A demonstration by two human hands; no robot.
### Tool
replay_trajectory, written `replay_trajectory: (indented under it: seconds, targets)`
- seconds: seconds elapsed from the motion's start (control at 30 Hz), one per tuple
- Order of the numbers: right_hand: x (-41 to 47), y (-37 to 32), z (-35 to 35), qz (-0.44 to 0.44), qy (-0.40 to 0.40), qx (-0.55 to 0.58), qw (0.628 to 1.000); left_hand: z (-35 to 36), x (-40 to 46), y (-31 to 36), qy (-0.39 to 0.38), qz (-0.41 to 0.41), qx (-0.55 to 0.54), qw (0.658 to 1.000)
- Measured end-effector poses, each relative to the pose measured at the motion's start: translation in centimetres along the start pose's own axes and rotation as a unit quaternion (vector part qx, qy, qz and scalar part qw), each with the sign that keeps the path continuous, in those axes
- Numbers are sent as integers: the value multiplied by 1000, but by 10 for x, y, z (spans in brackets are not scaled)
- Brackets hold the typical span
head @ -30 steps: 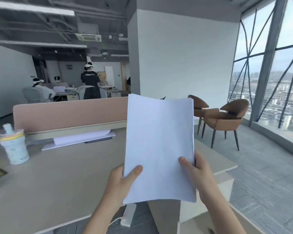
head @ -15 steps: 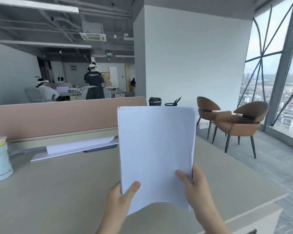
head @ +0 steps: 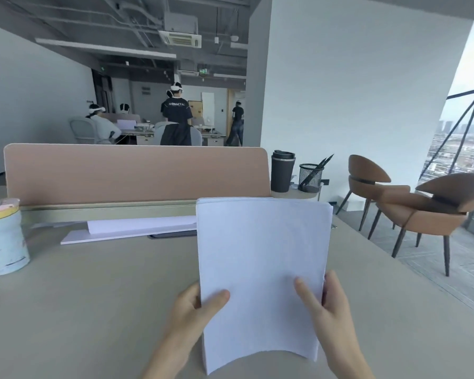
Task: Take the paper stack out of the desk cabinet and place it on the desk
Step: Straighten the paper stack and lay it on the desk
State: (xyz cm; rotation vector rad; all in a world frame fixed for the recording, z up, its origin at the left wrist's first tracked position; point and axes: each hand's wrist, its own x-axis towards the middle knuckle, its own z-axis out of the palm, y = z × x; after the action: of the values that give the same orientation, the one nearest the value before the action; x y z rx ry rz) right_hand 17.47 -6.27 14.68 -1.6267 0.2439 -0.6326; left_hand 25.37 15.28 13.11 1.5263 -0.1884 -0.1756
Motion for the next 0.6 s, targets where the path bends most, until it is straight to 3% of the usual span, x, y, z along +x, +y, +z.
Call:
replay_trajectory:
  seconds: [0.13,0.33,0.6]
  targets:
    - [27,-23,3,-49,-3,21,999,10,11,13,3,8,-25,1000]
    - [40,-17,12,-46,42,33,997,23,11,10,43,-27,-40,998]
    - [52,-30,11,-88,20,43,995,24,24,21,86,25,-11,996]
